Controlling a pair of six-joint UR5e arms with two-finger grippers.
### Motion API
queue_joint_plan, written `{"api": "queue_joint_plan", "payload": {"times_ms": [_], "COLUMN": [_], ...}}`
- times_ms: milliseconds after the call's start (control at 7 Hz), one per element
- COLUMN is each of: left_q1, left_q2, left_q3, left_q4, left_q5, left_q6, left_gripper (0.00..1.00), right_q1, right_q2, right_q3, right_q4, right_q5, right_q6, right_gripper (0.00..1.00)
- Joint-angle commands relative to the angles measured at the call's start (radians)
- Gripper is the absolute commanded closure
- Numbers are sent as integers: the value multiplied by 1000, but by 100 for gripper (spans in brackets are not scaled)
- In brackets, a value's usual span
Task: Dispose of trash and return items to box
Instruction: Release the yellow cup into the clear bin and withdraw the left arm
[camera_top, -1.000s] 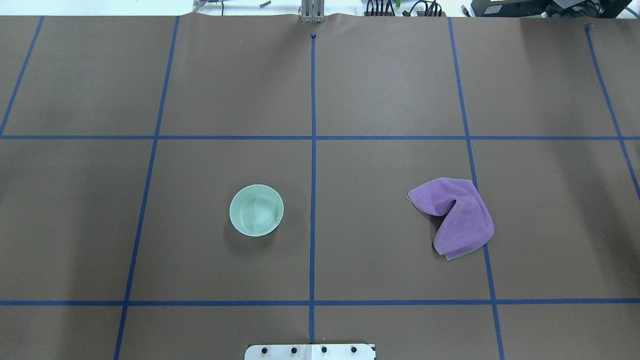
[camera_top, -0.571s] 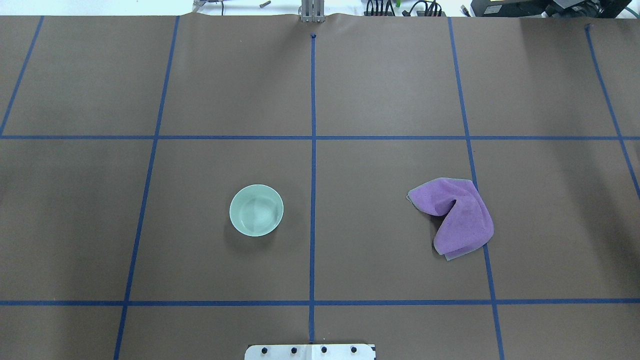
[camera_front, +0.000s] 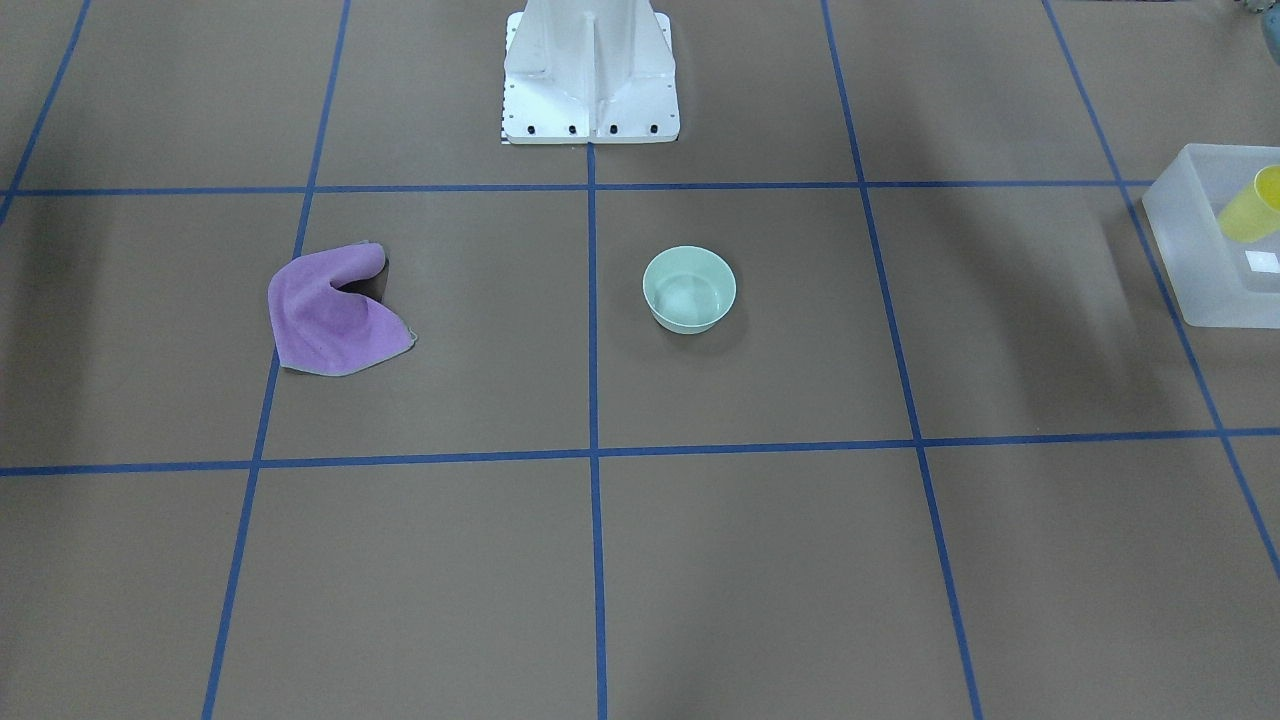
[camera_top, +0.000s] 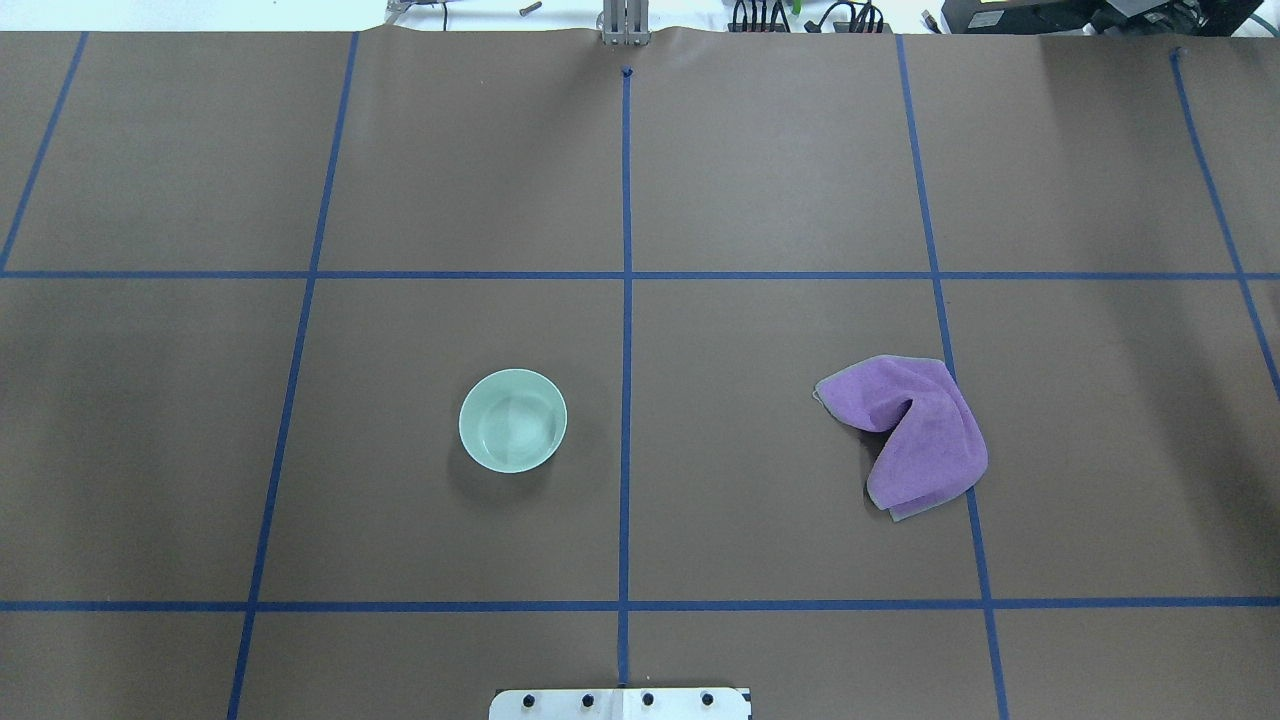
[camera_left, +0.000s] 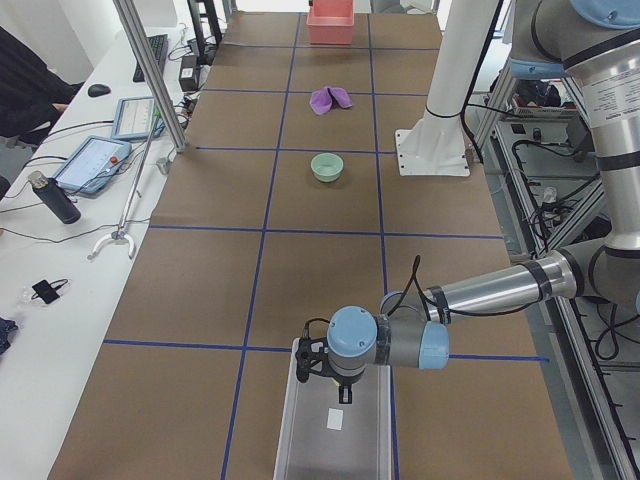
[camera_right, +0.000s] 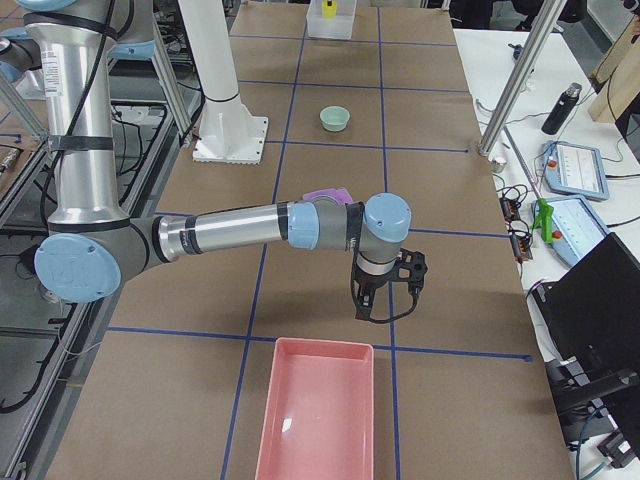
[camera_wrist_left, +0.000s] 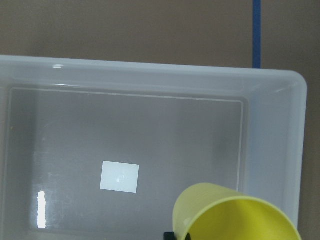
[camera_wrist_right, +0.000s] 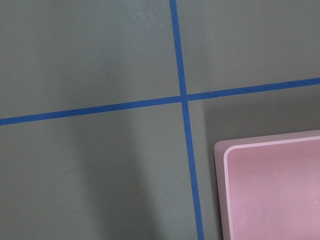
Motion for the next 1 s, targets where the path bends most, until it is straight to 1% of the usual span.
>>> {"api": "queue_joint_plan", "payload": {"times_ms": [0, 143, 286, 429, 571, 714, 857], "left_q1": [8, 8, 8, 5, 4, -10, -27], "left_q2": [-16, -35, -36, -58, -100, -162, -223], "left_q3": [36, 34, 36, 13, -4, -42, -115], "left_q4": [-46, -49, -81, -86, -53, 76, 228], "left_q5": [-2, -4, -8, -16, -63, -79, -70], "left_q6": [-5, -4, -4, -7, -7, -2, -2], "left_gripper": [66, 3, 2, 2, 2, 2, 2], "right_q1": [0, 0, 0, 0, -11, -59, -99], "right_q2": [-1, -1, -1, -1, -2, -2, -4], "right_q3": [0, 0, 3, 27, 67, 107, 147], "right_q4": [0, 0, 2, 0, -3, -3, -2], "right_q5": [1, 3, 3, 3, 5, 6, 26], "right_q6": [0, 0, -2, -8, -2, 12, 56], "right_gripper": [0, 0, 0, 0, 0, 0, 0]}}
